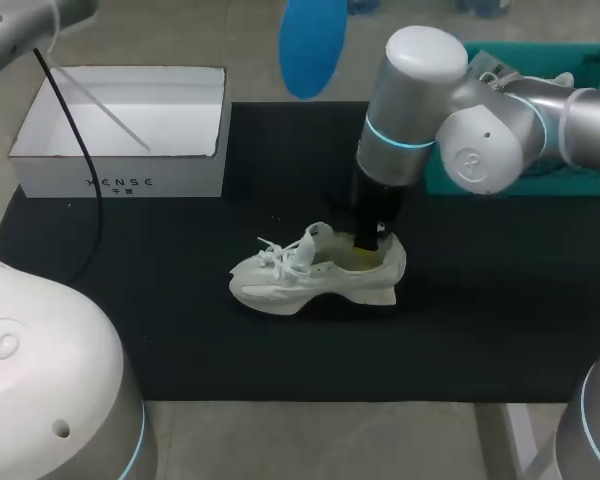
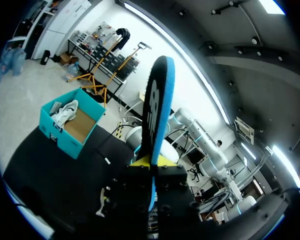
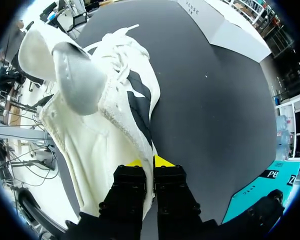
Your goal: Take the shoe out of the shoebox, open the shoe tongue, remove and reinsert the insole, then place the shoe into the shoebox
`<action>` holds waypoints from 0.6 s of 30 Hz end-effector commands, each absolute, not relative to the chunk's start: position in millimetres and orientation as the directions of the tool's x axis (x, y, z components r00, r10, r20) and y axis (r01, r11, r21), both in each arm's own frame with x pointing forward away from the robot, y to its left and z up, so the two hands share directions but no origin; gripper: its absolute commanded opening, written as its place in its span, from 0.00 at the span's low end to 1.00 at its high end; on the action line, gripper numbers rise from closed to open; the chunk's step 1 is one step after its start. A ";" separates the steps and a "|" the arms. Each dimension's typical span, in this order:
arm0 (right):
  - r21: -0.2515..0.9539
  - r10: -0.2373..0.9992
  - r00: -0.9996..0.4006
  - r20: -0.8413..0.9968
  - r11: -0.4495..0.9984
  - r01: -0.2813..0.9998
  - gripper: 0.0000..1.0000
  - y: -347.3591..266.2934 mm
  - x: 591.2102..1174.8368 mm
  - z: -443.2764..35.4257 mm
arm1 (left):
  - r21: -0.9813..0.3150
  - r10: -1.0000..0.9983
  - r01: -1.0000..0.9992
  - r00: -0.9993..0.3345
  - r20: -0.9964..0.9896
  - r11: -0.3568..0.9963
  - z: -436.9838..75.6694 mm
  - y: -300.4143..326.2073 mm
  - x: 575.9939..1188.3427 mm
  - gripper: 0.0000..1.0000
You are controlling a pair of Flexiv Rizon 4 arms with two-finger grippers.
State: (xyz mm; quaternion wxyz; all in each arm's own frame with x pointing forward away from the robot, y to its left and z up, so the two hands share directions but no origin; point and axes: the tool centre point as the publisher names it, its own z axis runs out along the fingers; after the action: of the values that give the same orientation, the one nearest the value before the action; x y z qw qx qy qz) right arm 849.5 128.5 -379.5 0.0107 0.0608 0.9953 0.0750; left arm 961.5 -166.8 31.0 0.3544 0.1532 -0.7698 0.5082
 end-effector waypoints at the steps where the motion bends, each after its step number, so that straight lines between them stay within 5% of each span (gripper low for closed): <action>1: 0.144 0.139 -0.989 -0.059 0.981 0.129 0.00 106.2 838.4 -317.4 | -0.673 0.125 -0.595 -0.702 0.702 0.439 31.1 -166.2 962.1 0.00; 8: 0.140 0.158 -0.981 -0.109 0.980 0.143 0.00 85.9 837.4 -262.6 | -0.673 0.125 -0.595 -0.702 0.702 0.439 31.1 -166.2 962.1 0.00; 18: 0.168 0.132 -0.990 -0.049 0.978 0.122 0.00 80.8 844.9 -260.3 | -0.673 0.125 -0.595 -0.702 0.702 0.439 31.1 -166.2 962.1 0.00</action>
State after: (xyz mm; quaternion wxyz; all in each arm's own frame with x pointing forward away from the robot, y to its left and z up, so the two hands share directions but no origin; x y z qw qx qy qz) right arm 844.5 81.8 -262.6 0.0304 0.0640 0.9941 0.0815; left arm 961.5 -166.9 31.1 0.3545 0.1532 -0.7698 0.5082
